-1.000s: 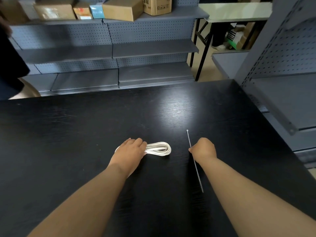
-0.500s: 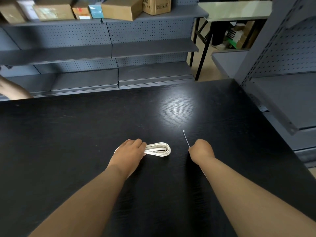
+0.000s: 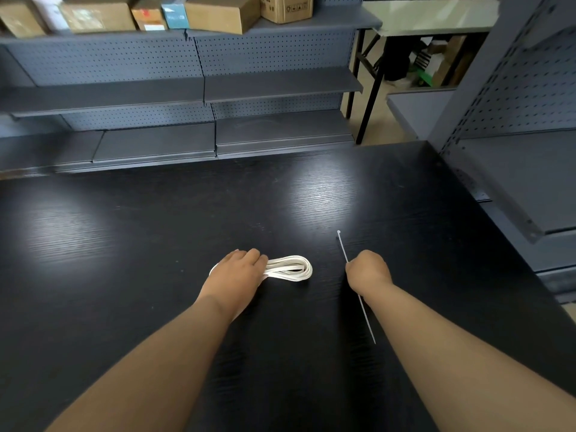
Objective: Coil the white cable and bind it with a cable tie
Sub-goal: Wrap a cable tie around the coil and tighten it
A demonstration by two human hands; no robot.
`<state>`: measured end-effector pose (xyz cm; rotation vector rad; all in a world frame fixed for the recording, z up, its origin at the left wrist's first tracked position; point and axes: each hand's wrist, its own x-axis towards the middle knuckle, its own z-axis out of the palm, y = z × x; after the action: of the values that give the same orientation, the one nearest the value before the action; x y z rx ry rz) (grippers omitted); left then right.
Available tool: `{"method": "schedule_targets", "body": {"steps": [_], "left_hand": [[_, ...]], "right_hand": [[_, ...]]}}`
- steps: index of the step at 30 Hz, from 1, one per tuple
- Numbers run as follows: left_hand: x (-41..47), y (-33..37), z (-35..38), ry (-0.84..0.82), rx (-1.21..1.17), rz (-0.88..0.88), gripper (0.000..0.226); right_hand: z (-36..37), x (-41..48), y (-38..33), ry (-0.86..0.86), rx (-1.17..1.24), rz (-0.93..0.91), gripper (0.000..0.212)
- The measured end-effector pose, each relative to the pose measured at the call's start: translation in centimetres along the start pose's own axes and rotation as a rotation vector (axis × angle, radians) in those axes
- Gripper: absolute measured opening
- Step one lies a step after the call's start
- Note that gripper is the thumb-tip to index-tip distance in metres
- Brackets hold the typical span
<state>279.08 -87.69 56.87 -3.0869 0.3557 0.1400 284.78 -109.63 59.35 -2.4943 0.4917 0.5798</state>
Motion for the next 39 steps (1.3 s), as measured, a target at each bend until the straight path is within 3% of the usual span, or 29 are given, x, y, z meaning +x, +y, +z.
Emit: {"method": "schedule_targets", "body": {"steps": [5, 13, 15, 21, 39], "left_hand": [[0.1, -0.4, 0.0, -0.017, -0.016, 0.022, 0.027], [0.2, -0.6, 0.2, -0.01, -0.024, 0.042, 0.026], [0.2, -0.6, 0.3, -0.005, -0.017, 0.047, 0.026], [0.4, -1.0, 0.7, -0.001, 0.005, 0.067, 0.03], [1.6, -1.8, 0.4, -0.011, -0.025, 0.102, 0.028]], "right_hand": [[0.1, -0.2, -0.1, 0.004, 0.146, -0.015, 0.028], [1.3, -1.7, -0.2, -0.03, 0.383, -0.093, 0.01], [1.7, -1.9, -0.5, -0.054, 0.393, -0.096, 0.026], [2.3, -2.2, -1.5, -0.06, 0.379, -0.16, 0.015], [3.5, -3.0, -1.6, -0.049, 0.66, 0.097, 0.023]]}}
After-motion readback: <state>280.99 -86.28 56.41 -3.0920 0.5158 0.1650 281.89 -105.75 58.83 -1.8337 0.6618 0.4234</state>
